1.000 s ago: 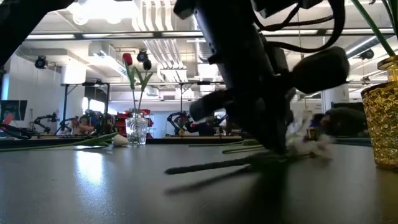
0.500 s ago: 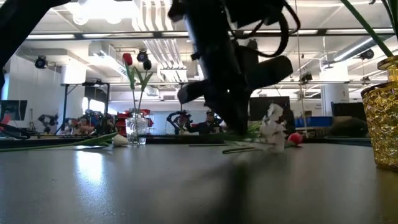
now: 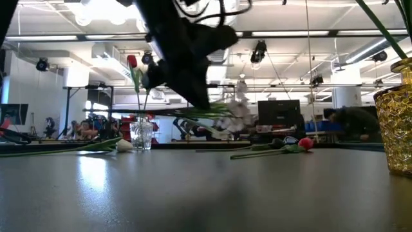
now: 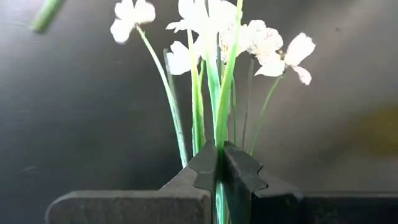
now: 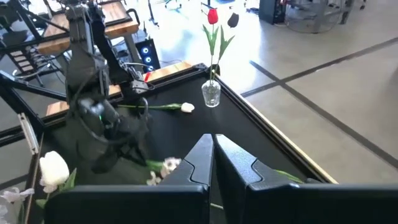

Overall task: Sort flowers into vase by color
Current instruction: Put the white flower into the yellow vase

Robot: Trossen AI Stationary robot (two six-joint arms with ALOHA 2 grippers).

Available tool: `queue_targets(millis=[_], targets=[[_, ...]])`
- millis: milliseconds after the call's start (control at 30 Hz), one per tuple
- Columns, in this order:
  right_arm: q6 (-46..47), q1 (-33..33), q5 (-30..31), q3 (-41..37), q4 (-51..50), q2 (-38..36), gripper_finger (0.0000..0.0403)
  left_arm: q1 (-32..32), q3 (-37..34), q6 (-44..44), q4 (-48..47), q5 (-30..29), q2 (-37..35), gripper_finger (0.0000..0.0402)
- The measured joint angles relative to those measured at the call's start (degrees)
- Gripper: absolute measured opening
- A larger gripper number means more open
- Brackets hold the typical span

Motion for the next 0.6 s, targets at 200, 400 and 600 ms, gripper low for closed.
queue_targets(millis=[200,400,600], targets=[[-1.1,0.0,1.2,0.0,0.2,0.2,0.0009,2.2,-9.2,0.4,3.1,-1.6,-10.9,0.0],[1.8,0.0,4.6,0.0,0.3,1.2,0.0009,5.8,-19.0,7.1,15.0,-3.3,-21.8,0.0],[2.4,0.0,7.0,-0.1,0.4,4.1,0.0009,8.9,-24.9,14.9,27.6,-1.8,-30.7,0.0]])
